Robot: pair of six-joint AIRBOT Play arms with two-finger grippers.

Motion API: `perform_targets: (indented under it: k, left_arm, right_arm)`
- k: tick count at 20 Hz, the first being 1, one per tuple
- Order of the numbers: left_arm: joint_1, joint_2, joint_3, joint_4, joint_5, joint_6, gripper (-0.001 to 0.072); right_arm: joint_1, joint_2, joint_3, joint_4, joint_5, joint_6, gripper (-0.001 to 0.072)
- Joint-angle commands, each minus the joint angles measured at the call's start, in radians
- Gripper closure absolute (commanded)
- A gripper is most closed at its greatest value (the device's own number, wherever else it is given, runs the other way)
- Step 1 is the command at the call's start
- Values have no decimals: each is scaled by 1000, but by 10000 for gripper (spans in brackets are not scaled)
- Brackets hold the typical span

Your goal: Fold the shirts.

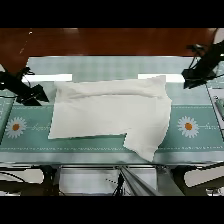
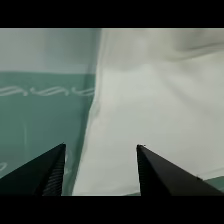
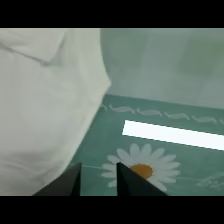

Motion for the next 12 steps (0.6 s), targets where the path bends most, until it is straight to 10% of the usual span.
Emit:
perform_targets:
  k: [1, 6, 12]
  left_arm:
    - [77, 108, -71, 71, -53, -25, 178]
    - [158, 262, -408, 2, 21, 53, 110]
    - [163, 282, -644, -30, 132, 98, 99]
  right_arm:
    - [-116, 128, -93, -51, 17, 5, 387]
    - [-328, 357, -526, 336, -227, -123, 236]
    - [-344, 381, -711, 467, -336, -204, 236]
